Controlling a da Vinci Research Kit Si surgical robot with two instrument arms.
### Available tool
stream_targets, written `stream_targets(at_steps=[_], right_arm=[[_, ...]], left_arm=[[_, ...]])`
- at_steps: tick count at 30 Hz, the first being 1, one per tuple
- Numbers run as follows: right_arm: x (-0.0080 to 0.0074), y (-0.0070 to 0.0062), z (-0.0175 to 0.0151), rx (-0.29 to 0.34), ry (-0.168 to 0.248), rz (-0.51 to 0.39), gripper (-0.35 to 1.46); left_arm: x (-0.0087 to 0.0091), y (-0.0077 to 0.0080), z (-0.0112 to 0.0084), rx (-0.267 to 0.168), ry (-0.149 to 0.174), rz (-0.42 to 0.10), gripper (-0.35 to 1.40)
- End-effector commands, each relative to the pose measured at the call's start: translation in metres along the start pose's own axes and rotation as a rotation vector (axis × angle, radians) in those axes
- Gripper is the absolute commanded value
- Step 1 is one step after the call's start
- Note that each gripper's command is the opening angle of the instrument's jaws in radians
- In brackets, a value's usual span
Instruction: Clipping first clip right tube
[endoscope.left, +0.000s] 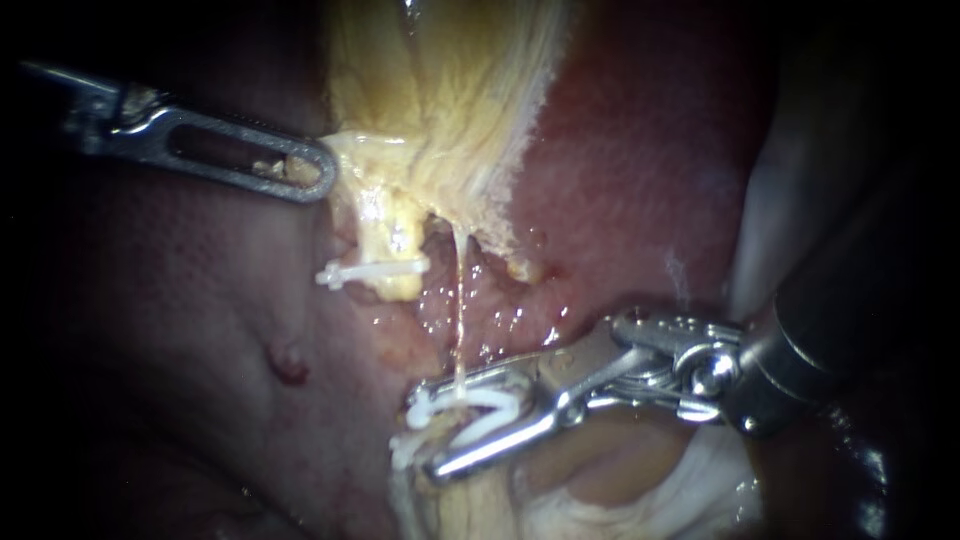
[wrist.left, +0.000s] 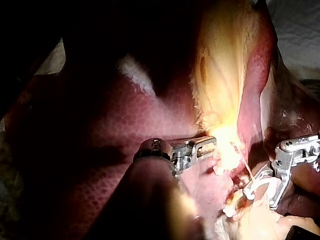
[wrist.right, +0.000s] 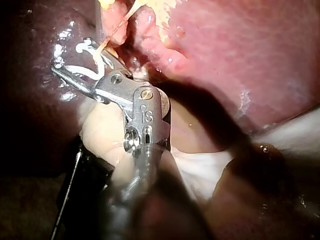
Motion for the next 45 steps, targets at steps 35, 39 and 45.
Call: stream_targets(at_steps=[35, 39, 45], right_arm=[[-0.001, 0.0007, -0.0018, 0.008, -0.005, 0.01, -0.35], [-0.001, 0.0006, -0.0017, 0.006, -0.004, 0.01, -0.35], [-0.0011, 0.0007, -0.0018, 0.005, -0.004, 0.009, -0.35]], left_arm=[[0.0, 0.0, -0.0001, 0.0, 0.0, 0.0, -0.35], [0.0, 0.0, -0.0001, 0.0, 0.0, 0.0, -0.35], [0.0, 0.0, -0.0001, 0.0, 0.0, 0.0, -0.35]])
